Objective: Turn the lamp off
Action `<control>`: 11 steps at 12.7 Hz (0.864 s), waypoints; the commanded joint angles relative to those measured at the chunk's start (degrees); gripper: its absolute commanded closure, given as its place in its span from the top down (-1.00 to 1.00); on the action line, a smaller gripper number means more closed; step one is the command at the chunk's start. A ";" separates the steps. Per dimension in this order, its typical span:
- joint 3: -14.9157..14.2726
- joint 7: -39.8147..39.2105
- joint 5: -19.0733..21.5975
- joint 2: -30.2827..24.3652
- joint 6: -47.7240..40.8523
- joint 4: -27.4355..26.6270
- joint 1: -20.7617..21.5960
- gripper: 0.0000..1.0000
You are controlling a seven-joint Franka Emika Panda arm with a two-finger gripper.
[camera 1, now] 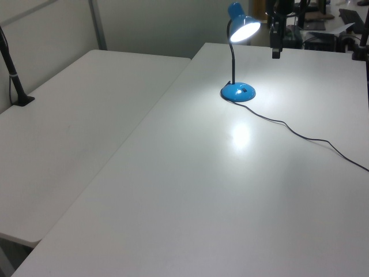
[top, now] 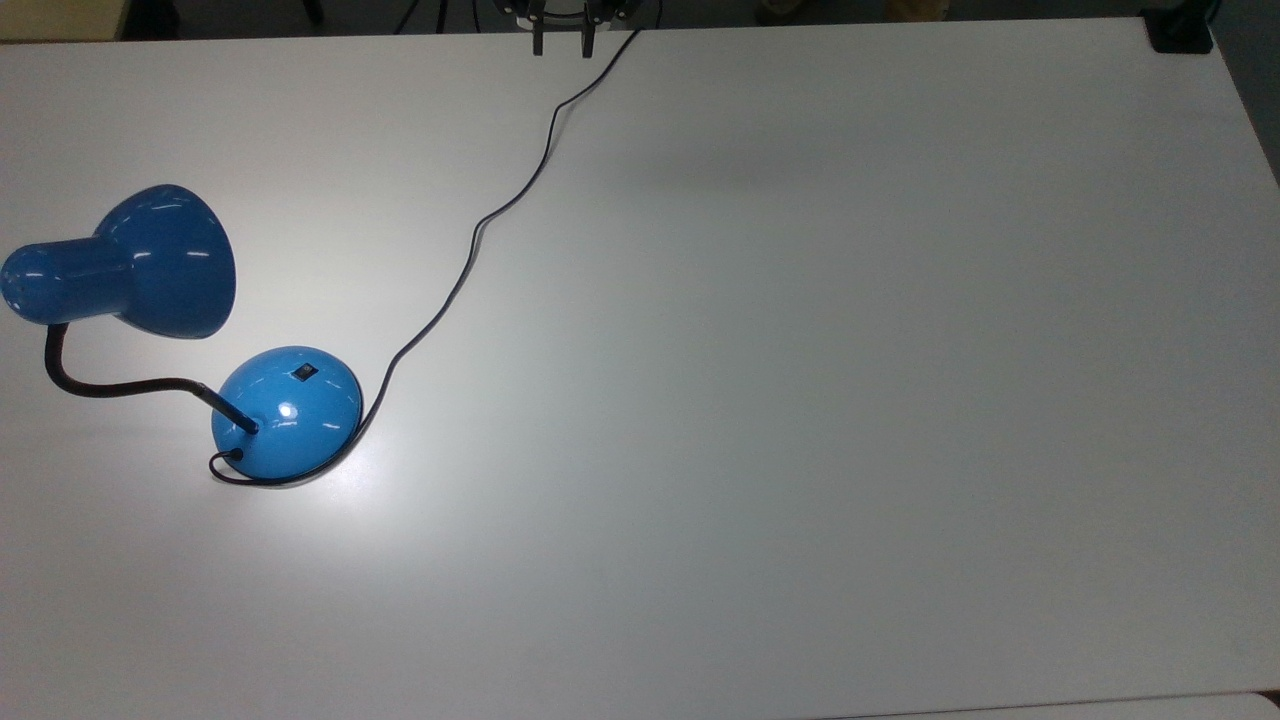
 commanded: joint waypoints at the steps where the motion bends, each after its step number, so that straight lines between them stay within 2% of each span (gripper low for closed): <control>1: -0.86 -1.58 1.62 0.24 -1.09 0.47 0.24 -1.00; 4: -0.95 -1.41 2.50 0.51 -0.04 0.12 -0.28 -1.00; 8: -0.95 -0.18 3.81 0.60 4.61 -1.81 -5.72 -1.00; 11: -1.03 5.95 4.79 0.69 12.15 -6.36 -9.94 -1.00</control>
